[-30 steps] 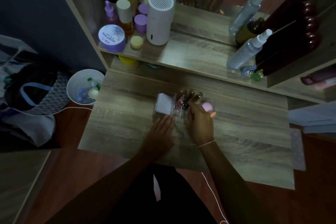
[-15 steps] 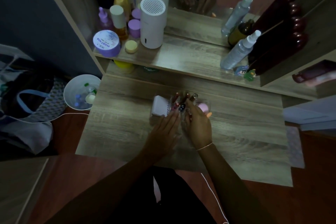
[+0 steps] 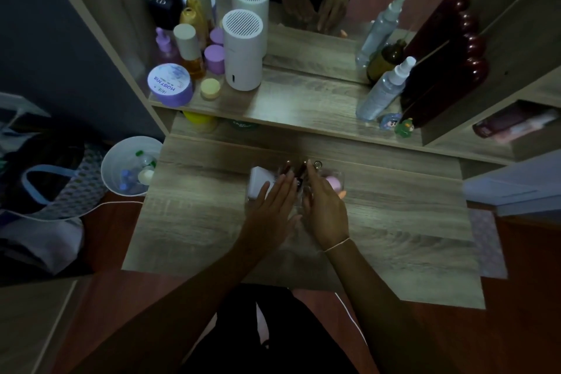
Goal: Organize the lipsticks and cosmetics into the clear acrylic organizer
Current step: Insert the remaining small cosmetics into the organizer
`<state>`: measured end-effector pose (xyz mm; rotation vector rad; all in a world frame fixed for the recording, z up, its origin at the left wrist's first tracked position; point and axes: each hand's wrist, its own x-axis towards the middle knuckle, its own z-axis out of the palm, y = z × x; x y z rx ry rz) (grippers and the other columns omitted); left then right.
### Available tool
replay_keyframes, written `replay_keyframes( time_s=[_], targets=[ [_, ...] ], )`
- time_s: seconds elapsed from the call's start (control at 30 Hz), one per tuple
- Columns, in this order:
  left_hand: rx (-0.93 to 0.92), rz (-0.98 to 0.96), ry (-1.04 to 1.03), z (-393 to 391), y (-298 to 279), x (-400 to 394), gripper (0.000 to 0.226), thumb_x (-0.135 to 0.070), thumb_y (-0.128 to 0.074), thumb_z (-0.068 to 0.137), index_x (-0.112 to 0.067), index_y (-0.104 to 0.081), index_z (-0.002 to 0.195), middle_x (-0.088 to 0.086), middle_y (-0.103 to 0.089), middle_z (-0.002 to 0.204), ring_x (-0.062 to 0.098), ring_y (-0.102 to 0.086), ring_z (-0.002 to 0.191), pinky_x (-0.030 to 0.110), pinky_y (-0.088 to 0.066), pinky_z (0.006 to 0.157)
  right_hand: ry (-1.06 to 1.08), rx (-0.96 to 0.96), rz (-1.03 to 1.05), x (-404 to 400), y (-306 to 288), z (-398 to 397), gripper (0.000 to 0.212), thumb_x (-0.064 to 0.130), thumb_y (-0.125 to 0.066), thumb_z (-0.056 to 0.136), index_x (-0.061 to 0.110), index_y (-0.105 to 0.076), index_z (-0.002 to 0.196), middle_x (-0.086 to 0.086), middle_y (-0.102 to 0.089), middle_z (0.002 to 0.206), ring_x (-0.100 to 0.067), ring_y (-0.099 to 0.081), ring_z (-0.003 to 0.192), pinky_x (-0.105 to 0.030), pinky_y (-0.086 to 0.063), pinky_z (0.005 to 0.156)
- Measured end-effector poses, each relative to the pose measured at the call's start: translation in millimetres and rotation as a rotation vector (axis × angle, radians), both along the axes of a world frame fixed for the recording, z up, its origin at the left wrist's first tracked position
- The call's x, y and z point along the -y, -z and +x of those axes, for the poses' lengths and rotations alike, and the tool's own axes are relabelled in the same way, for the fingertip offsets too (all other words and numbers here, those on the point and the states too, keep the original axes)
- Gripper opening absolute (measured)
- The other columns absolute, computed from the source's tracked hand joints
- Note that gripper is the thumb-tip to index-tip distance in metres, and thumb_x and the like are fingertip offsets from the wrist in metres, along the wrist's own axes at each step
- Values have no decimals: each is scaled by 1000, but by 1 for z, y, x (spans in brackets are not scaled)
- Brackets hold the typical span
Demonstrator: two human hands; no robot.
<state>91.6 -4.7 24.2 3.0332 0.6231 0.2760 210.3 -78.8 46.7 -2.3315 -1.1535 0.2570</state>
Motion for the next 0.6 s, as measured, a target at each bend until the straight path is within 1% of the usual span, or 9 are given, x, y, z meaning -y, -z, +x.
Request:
replay_keyframes(
  time_s=[0.13, 0.27, 0.3, 0.37, 0.4, 0.5, 0.6],
  targets=[
    [-23, 10, 0, 0, 0, -1, 60, -42, -51, 89, -4, -46, 135, 16, -45, 143, 27, -42, 132, 48, -36, 106, -23, -1, -21, -3, -1, 1, 64, 2, -59, 87, 13, -35, 144, -19, -63, 107, -26, -66, 77, -41, -58, 61],
    [-15, -26, 1, 0, 0, -2, 61, -42, -52, 89, -4, -44, 136, 16, -44, 144, 28, -40, 133, 49, -34, 107, -7, 10, -48, -6, 2, 2, 60, 2, -59, 88, 11, -37, 143, -20, -64, 109, -25, -66, 76, -40, -59, 62],
    [-21, -26, -2, 0, 0, -2, 61, -42, -53, 89, -4, -44, 136, 16, -44, 144, 27, -41, 133, 49, -34, 107, -11, 14, -53, -7, 3, 3, 60, 3, -58, 88, 12, -36, 143, -20, -64, 109, -24, -66, 76, -38, -58, 61],
    [-30, -15, -6, 1, 0, -2, 62, -43, -55, 87, -5, -46, 135, 15, -46, 142, 27, -43, 132, 48, -38, 105, -25, 28, -60, -6, 6, 4, 62, 5, -58, 88, 14, -33, 145, -18, -65, 106, -23, -66, 75, -29, -50, 58],
    [-23, -16, -5, 1, 0, -2, 62, -43, -56, 86, -5, -47, 134, 15, -47, 142, 27, -44, 131, 48, -39, 105, -27, 34, -58, -6, 7, 4, 63, 5, -58, 88, 14, -33, 145, -18, -66, 105, -23, -66, 75, -28, -49, 57],
    [-7, -28, -2, 1, 0, -3, 62, -42, -58, 85, -5, -48, 133, 15, -48, 141, 27, -45, 130, 48, -39, 104, -12, 27, -53, -7, 7, 3, 62, 5, -58, 88, 13, -33, 145, -18, -66, 107, -25, -67, 75, -36, -56, 60],
    [-42, -21, -3, 1, 0, -3, 61, -44, -55, 87, -5, -47, 134, 15, -47, 142, 27, -44, 131, 48, -40, 104, -8, 5, -40, -8, 7, 4, 61, 2, -59, 87, 9, -35, 143, -22, -66, 106, -30, -67, 77, -42, -57, 64]
  ],
)
